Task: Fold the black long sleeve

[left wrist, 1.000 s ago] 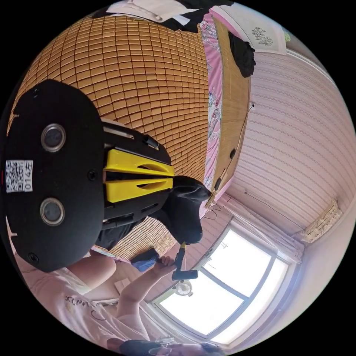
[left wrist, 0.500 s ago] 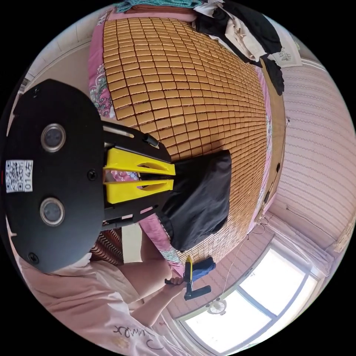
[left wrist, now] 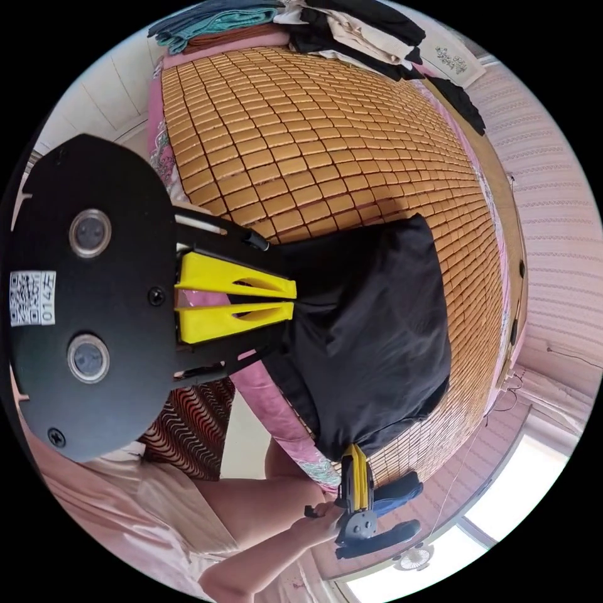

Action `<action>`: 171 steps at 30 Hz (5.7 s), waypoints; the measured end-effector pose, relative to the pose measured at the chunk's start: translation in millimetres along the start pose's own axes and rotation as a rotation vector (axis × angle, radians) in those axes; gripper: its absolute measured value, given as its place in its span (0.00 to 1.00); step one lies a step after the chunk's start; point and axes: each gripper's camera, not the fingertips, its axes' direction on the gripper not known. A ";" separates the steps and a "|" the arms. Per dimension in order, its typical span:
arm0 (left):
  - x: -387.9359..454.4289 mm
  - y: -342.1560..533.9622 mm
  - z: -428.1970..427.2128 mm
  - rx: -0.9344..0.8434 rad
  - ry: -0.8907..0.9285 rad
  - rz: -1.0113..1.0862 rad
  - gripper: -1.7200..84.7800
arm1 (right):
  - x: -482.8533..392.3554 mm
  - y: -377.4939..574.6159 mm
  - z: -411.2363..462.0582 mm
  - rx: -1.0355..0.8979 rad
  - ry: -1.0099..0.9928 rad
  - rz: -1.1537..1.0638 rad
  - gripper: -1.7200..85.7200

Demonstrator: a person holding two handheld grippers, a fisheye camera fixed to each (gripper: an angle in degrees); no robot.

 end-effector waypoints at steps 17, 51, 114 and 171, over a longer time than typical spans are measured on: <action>68.8 31.8 -27.0 0.115 -0.065 0.055 0.02 | -58.5 -63.2 -14.9 -0.034 -0.079 -0.139 0.02; 255.2 55.5 17.5 0.297 0.206 0.556 0.02 | -32.7 -213.0 7.9 -0.153 0.011 -0.155 0.02; 344.7 62.7 -78.1 0.378 0.428 0.409 0.01 | 327.0 317.9 -135.9 0.549 -0.723 0.645 0.04; 200.6 -61.6 64.3 -0.007 0.226 0.015 0.01 | 178.4 105.4 -181.9 0.132 -0.299 -0.086 0.08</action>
